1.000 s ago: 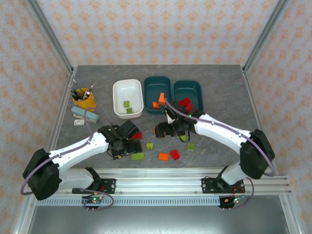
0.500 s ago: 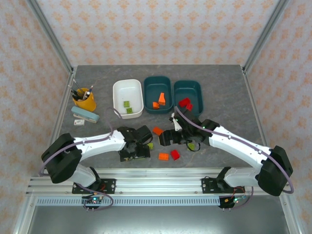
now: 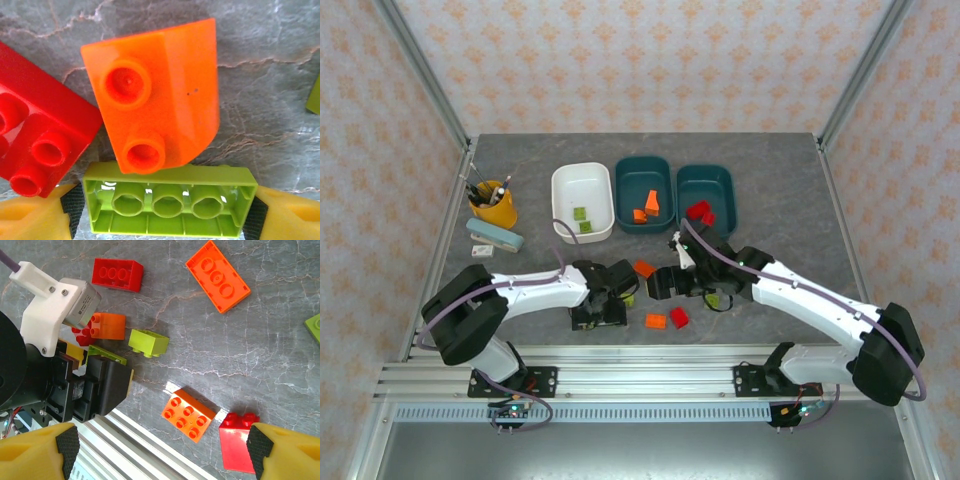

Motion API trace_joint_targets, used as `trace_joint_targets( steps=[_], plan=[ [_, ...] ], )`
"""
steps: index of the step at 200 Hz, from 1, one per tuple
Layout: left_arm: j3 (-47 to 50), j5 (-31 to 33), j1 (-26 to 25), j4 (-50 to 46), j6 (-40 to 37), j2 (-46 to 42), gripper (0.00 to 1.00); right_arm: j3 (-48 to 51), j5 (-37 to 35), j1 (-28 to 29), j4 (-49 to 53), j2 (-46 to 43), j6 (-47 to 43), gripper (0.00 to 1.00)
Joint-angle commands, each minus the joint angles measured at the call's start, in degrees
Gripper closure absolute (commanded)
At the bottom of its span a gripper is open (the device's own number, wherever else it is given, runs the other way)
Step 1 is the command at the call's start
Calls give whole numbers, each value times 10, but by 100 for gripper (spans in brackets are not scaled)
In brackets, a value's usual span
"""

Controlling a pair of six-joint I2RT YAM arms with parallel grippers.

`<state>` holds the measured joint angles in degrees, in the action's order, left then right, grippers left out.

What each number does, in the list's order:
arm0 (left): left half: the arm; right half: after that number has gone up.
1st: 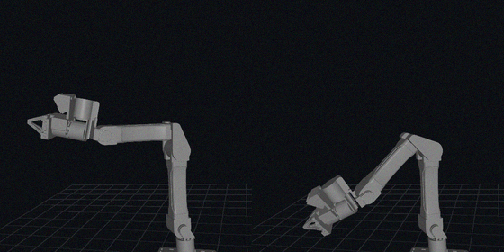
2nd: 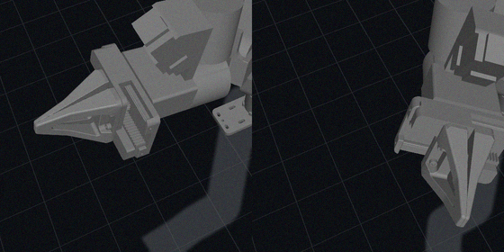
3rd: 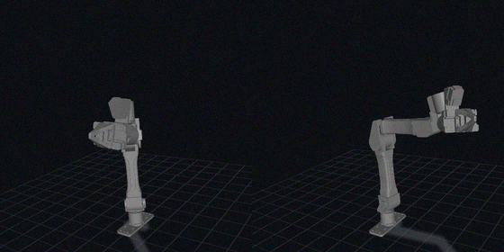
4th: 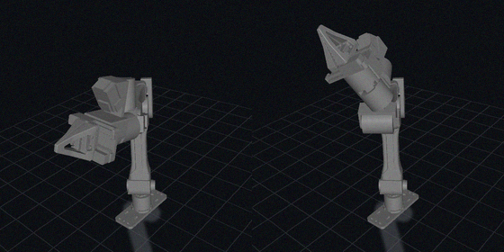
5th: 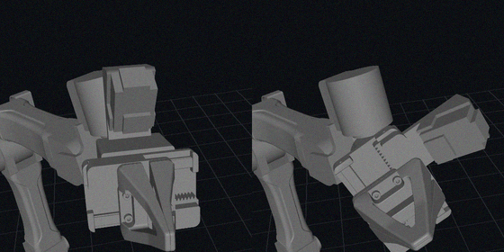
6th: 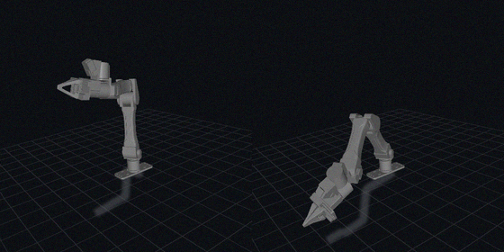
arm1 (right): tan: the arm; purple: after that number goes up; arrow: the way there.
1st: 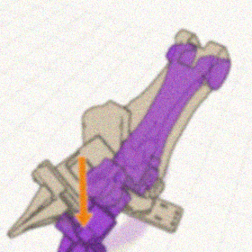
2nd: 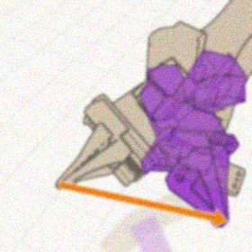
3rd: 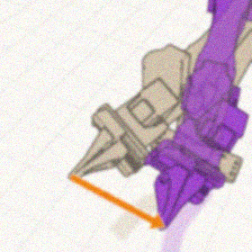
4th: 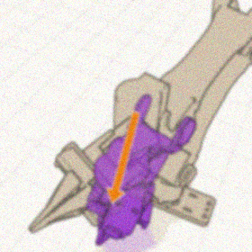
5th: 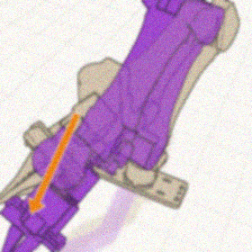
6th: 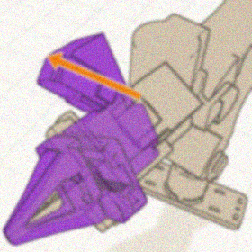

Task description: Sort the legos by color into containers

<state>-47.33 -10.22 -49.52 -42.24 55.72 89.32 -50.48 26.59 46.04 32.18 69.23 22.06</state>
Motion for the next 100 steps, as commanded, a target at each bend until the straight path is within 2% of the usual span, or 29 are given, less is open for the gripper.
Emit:
trace_joint_targets(
  steps=[1, 26, 56, 100],
  plan=[
    [-4, 28, -5, 18, -12, 12, 24, 10, -8, 0, -5, -11, 13, 12],
    [-5, 35, -5, 23, -21, 21, 32, 10, -8, 0, -5, -12, 14, 12],
    [-8, 41, -5, 28, -23, 16, 48, 8, -13, 0, 1, -12, 12, 13],
    [-58, 64, -9, -54, -21, -49, 49, -22, -50, -1, 30, -42, 15, 14]
  ],
)
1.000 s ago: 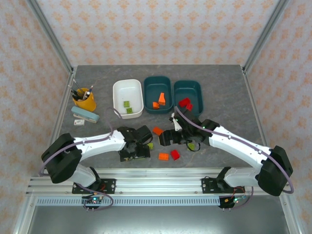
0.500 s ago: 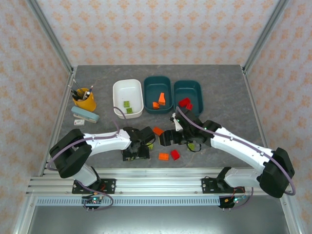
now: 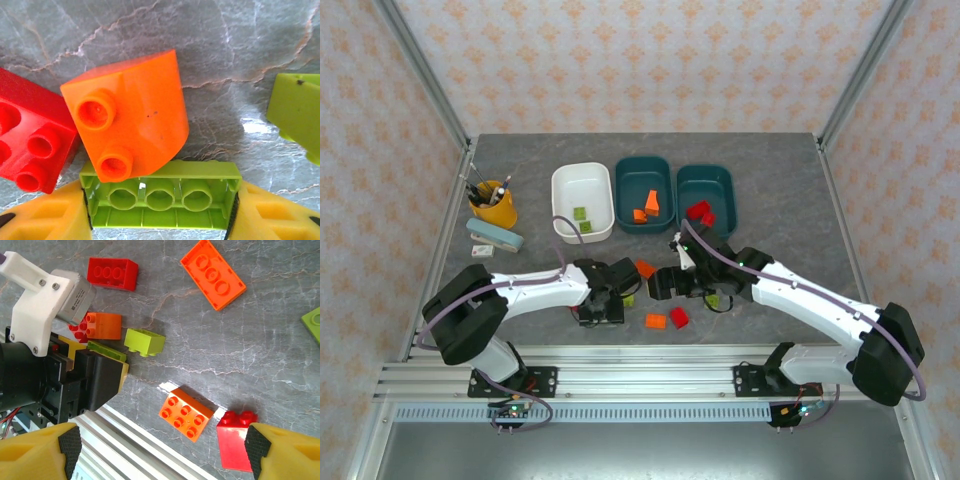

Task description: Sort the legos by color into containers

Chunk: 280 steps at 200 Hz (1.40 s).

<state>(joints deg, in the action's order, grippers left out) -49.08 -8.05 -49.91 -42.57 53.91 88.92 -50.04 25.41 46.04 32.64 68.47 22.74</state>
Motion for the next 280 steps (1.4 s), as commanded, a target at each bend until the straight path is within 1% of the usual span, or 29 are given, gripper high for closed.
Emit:
trace_joint_targets(
  steps=[1, 14, 26, 60, 76, 95, 109, 122, 142, 161, 182, 197, 204, 216, 225, 232, 258, 280],
  plan=[
    [-43, 43, -5, -54, -3, -47, 49, -28, -39, -1, 26, -35, 8, 14],
    [-77, 55, 1, -89, -8, -69, 49, -46, -58, -5, 31, -44, 18, 14],
    [-105, 55, 21, -113, -14, -84, 49, -61, -69, -12, 28, -50, 31, 14],
    [-185, 30, 127, -138, -57, -98, 49, -94, -69, -46, -26, -45, 76, 15],
    [-234, 20, 179, -146, -90, -78, 49, -114, -51, -65, -55, -27, 91, 15],
    [-287, 9, 228, -152, -125, -39, 48, -147, -34, -77, -70, 10, 95, 15],
    [-322, 3, 250, -155, -141, -10, 49, -168, -33, -80, -69, 31, 90, 15],
    [-342, -2, 258, -158, -149, 9, 48, -179, -33, -82, -56, 42, 82, 15],
    [-323, -23, 247, -141, -140, 11, 47, -168, -44, -83, -36, 41, 71, 15],
    [-267, -39, 201, -100, -131, -8, 42, -129, -50, -83, -31, 25, 67, 15],
    [-222, -75, 140, -52, -135, 1, 29, -96, -46, -84, -12, 17, 62, 16],
    [-220, -64, 97, -47, -153, 23, 20, -68, -52, -84, -8, -3, 64, 16],
    [-225, -62, 87, -55, -151, 40, 18, -57, -58, -84, -4, -4, 65, 16],
    [-231, -61, 77, -60, -137, 66, 13, -44, -66, -84, 4, -31, 66, 15],
    [-237, -51, 66, -57, -129, 77, 7, -36, -71, -84, 9, -41, 68, 15],
    [-245, -39, 60, -58, -125, 87, 3, -29, -74, -84, 10, -47, 70, 15],
    [-290, -26, 52, -79, -129, 148, 2, -8, -78, -84, 4, -66, 89, 15],
    [-317, -21, 44, -77, -132, 189, 3, 2, -84, -84, 4, -81, 95, 15]
  ],
)
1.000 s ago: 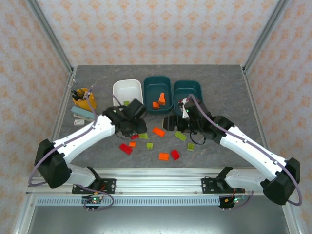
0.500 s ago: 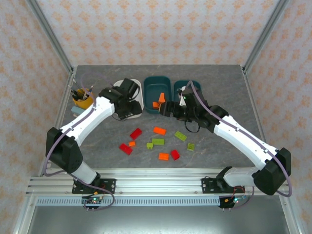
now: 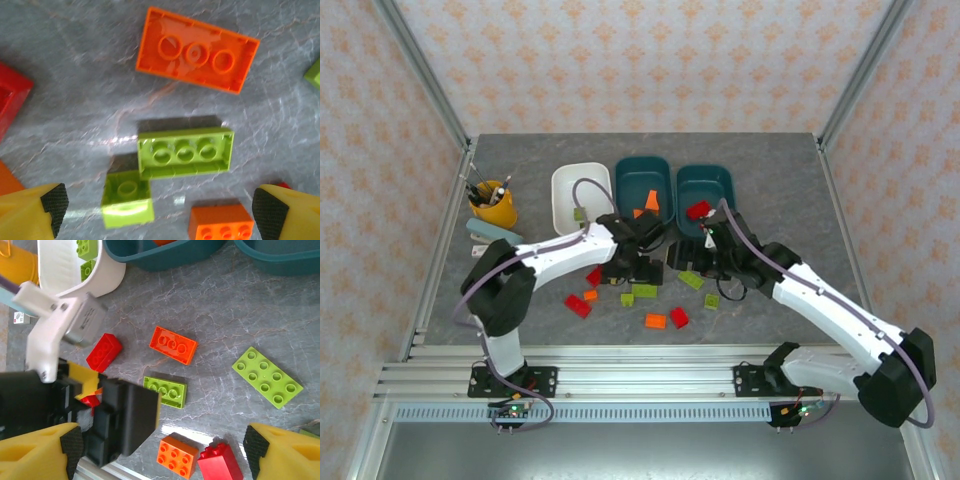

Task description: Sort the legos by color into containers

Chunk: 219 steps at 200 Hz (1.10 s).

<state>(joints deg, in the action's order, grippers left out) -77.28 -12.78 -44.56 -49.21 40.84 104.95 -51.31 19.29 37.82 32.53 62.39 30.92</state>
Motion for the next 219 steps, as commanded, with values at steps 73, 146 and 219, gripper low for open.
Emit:
trace_joint_targets(
  steps=[73, 146, 219],
  plan=[
    [-66, 43, -25, -35, 46, 105, 5, 36, -23, -3, 28, -75, 7, 14],
    [-61, 36, -44, -25, 67, 119, 18, 61, -38, -4, 41, -112, 21, 13],
    [-62, 44, -46, -29, 60, 146, 36, 64, -38, -4, 42, -115, 24, 13]
  ],
)
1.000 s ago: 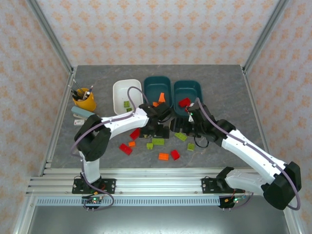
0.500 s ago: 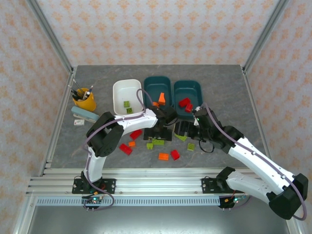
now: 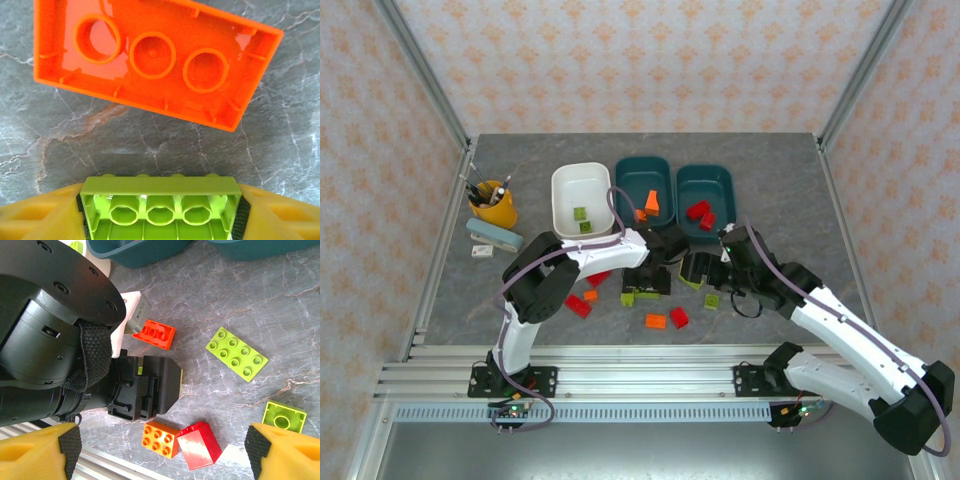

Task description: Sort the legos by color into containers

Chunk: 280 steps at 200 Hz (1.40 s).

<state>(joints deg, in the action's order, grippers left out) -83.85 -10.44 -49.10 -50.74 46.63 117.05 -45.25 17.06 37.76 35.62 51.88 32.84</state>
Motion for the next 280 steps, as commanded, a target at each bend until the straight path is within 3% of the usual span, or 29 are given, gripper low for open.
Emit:
trace_joint_targets(
  steps=[1, 41, 124, 175, 208, 236, 280],
  plan=[
    [4, 21, -1, -14, 2, 25, 36, 3, -16, -3, 11, -10, 4, 13],
    [2, 42, -1, -19, -6, 18, 43, 3, -19, -3, 15, -13, 4, 13],
    [-57, 82, 0, -81, -29, -31, 42, 2, -21, -3, 10, -11, 3, 13],
    [-80, 91, 29, -107, -40, -67, 42, -7, -17, -3, 6, -1, -3, 13],
    [-94, 97, 80, -127, -62, -98, 42, -24, -7, -3, -8, 22, -13, 13],
    [-106, 100, 154, -133, -94, -117, 42, -52, 3, -3, -31, 64, -21, 13],
    [-186, 95, 267, -131, -151, -80, 42, -104, 36, -3, -94, 155, -21, 13]
  ],
)
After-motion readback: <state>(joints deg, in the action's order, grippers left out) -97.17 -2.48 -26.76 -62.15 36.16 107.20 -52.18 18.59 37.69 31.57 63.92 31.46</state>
